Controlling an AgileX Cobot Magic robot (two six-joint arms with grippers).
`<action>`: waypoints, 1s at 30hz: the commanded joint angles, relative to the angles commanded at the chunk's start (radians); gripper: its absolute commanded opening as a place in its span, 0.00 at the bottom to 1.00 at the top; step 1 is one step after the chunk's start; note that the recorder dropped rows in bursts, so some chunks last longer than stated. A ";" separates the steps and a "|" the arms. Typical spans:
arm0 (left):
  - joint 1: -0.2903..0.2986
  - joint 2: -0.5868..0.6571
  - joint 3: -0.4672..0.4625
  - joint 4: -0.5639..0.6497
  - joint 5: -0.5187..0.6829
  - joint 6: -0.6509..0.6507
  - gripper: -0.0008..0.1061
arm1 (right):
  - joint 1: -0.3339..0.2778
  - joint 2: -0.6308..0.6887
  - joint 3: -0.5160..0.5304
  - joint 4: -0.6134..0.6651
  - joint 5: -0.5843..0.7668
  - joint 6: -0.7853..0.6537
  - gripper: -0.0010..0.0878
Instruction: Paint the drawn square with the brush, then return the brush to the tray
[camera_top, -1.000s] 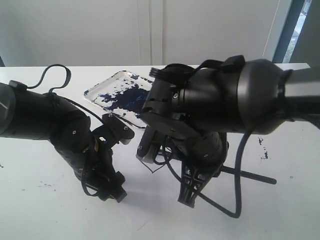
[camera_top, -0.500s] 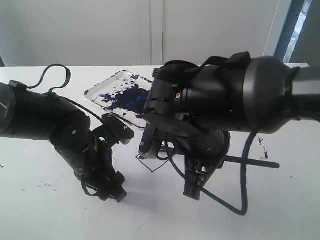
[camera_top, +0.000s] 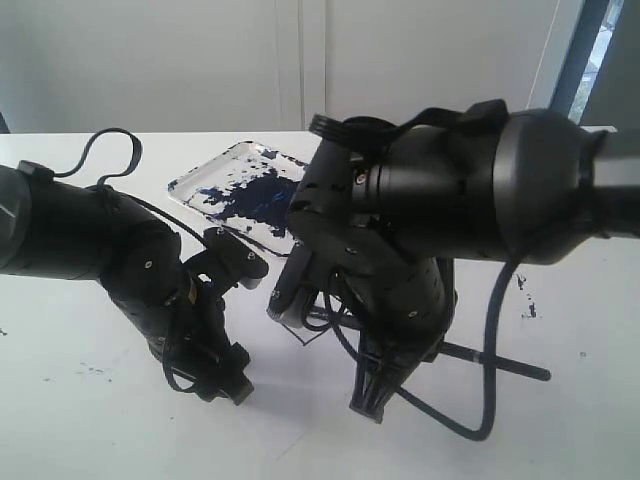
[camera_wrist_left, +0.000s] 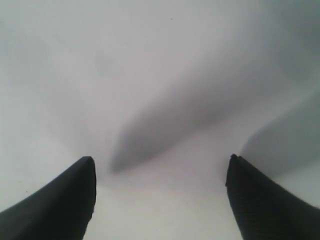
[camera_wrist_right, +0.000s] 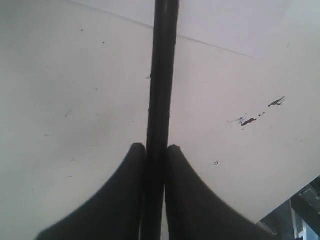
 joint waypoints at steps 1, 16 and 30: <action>0.000 0.000 0.000 0.000 0.000 0.000 0.71 | 0.000 -0.003 0.000 0.011 0.000 0.000 0.01; 0.000 0.000 0.000 0.000 0.010 0.000 0.71 | 0.000 -0.005 0.000 -0.010 0.000 -0.020 0.01; -0.035 -0.029 0.000 -0.201 -0.097 0.126 0.71 | 0.000 -0.005 0.000 -0.048 0.000 0.010 0.01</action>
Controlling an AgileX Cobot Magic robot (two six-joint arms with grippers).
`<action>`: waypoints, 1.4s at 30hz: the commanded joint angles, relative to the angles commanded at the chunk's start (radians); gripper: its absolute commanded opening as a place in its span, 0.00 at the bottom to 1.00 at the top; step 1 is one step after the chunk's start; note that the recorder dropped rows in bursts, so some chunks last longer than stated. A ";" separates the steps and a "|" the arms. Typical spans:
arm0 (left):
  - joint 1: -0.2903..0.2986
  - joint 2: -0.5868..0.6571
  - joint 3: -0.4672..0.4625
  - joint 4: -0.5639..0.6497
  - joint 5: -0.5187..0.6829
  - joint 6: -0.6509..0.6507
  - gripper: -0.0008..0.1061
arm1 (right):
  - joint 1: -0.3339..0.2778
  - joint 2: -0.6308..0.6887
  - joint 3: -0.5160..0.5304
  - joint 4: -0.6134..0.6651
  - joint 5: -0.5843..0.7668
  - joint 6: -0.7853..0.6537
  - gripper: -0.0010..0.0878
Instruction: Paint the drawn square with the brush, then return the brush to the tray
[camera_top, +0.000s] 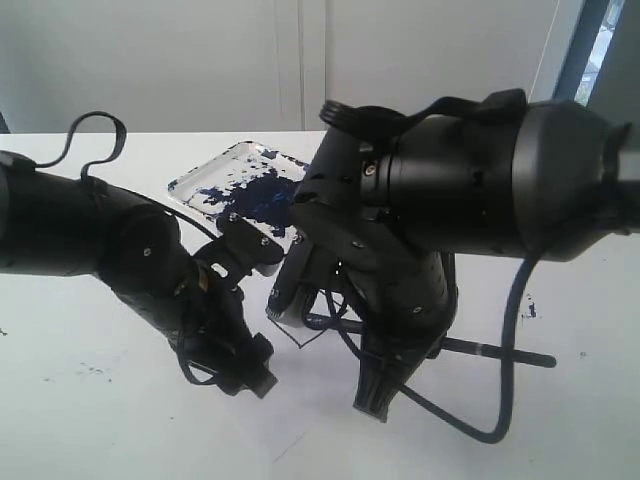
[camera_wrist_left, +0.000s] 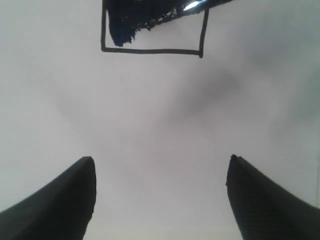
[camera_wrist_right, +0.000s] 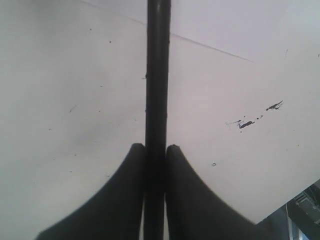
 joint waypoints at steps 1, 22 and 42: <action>-0.005 0.014 0.000 0.000 0.000 0.003 0.71 | 0.000 0.000 0.000 0.000 0.000 0.000 0.01; -0.005 0.059 0.000 0.006 0.067 0.007 0.71 | 0.061 0.008 0.000 0.016 0.000 -0.010 0.01; -0.005 0.059 0.000 0.011 0.079 0.011 0.71 | -0.010 0.108 0.000 -0.190 0.000 0.068 0.01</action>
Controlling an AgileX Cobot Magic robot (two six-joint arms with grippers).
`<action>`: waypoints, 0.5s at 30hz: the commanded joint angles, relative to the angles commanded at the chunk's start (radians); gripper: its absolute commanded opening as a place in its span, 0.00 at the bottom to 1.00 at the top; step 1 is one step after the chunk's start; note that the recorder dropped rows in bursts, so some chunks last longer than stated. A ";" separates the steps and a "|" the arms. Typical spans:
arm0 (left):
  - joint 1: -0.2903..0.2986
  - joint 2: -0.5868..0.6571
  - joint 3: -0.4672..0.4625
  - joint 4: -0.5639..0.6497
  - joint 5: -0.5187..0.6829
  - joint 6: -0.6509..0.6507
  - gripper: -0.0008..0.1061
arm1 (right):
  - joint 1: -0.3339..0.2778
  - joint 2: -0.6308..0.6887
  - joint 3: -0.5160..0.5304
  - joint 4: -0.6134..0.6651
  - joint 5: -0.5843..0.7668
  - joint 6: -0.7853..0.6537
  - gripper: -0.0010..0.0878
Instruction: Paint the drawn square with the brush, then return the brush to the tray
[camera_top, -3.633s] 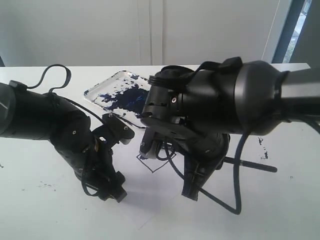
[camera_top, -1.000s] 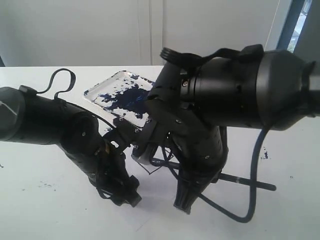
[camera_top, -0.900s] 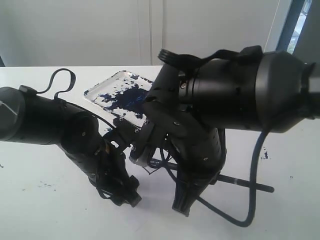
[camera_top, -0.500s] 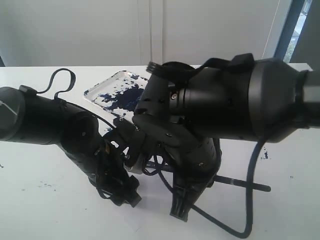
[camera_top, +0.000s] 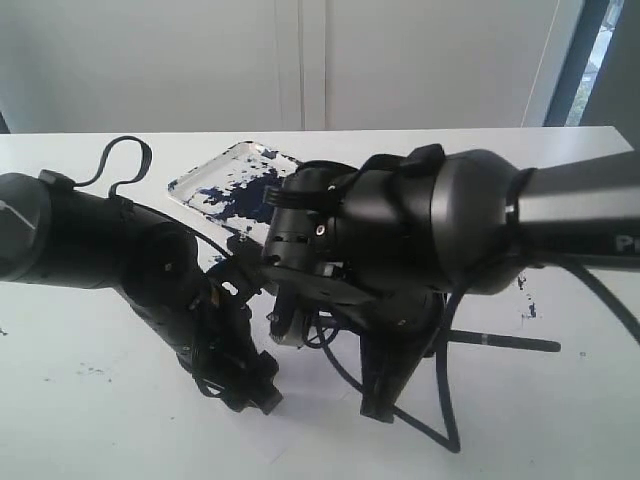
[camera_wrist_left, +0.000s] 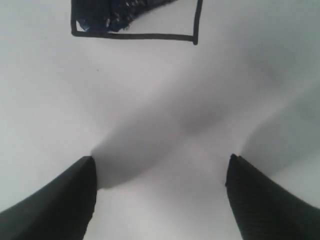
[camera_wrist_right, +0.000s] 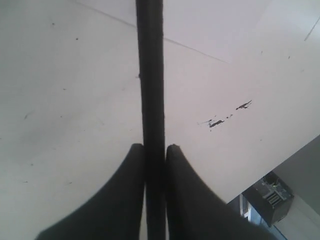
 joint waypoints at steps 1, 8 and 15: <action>0.000 0.000 0.000 0.000 0.000 0.000 0.71 | -0.004 0.000 0.000 0.002 0.000 0.000 0.01; 0.000 0.000 0.000 0.000 0.000 0.000 0.71 | -0.002 -0.002 0.000 0.050 0.000 -0.033 0.01; 0.000 0.000 0.000 0.002 0.000 0.000 0.71 | -0.002 -0.002 0.000 0.137 0.000 -0.072 0.01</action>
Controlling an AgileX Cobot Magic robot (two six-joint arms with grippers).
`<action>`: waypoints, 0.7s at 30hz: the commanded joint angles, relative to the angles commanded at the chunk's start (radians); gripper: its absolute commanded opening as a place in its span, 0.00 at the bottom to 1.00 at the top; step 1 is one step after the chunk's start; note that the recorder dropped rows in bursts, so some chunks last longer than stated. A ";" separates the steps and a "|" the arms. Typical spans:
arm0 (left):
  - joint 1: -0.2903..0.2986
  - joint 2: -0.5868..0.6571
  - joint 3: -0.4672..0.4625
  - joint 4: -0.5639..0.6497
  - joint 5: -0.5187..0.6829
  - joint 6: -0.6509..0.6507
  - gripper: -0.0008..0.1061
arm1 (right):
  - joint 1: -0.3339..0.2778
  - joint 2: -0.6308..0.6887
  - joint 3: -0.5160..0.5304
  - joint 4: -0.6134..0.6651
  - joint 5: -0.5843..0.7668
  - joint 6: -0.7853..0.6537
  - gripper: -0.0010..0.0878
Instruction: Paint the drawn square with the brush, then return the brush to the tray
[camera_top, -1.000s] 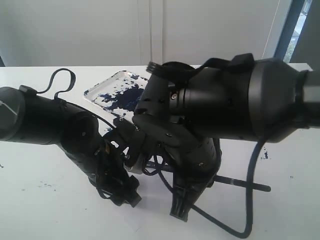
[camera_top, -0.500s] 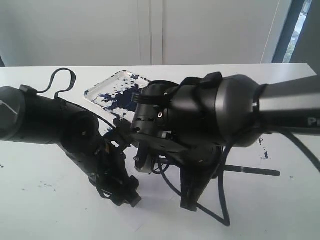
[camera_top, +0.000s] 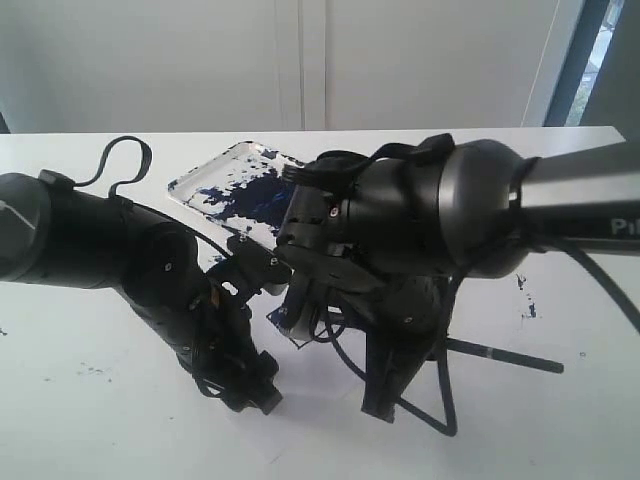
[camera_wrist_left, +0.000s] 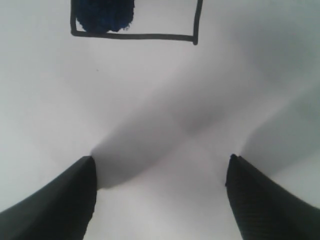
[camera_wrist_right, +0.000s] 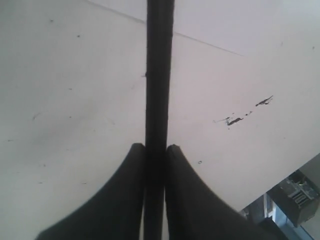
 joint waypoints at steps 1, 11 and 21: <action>0.000 0.000 0.000 0.000 0.000 0.000 0.71 | 0.000 -0.004 0.000 0.007 0.000 -0.006 0.01; 0.000 0.000 0.000 0.005 0.000 0.000 0.71 | 0.000 -0.073 0.005 0.049 0.000 -0.021 0.01; 0.000 0.000 0.000 0.005 0.002 0.000 0.71 | 0.000 -0.078 0.163 -0.137 0.000 0.108 0.01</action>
